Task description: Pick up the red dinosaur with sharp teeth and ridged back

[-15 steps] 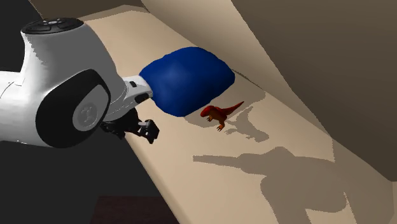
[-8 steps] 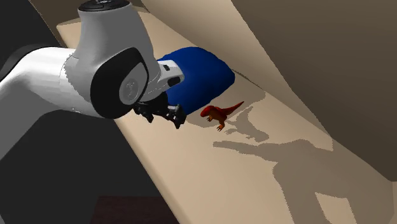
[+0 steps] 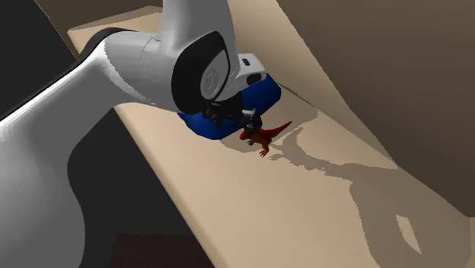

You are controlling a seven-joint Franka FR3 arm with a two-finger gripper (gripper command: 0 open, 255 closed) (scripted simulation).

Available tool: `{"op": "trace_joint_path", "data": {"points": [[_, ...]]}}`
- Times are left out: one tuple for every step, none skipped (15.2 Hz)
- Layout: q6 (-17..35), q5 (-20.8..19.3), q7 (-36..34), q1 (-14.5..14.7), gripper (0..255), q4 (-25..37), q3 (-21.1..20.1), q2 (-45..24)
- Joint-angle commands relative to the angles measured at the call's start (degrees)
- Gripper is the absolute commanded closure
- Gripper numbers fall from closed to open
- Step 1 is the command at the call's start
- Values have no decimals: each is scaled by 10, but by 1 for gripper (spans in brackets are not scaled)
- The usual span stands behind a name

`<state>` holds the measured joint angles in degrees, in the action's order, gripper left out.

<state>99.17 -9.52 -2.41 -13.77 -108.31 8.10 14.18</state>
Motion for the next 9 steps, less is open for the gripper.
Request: {"op": "trace_joint_path", "data": {"points": [[9, -6, -6, -8, 0, 27, 7, -28], [11, -9, -7, -12, 0, 44, 12, -42], [12, -11, -8, -17, 0, 61, 17, -55], [12, -11, -8, -18, 0, 65, 18, -58], [20, -12, -9, -18, 0, 56, 18, -57], [27, -12, -10, -18, 0, 47, 19, -56], [35, -13, -12, -18, 0, 38, 19, -55], [43, -13, -13, -18, 0, 29, 19, -54], [50, -14, -14, -18, 0, 21, 19, -53]]}}
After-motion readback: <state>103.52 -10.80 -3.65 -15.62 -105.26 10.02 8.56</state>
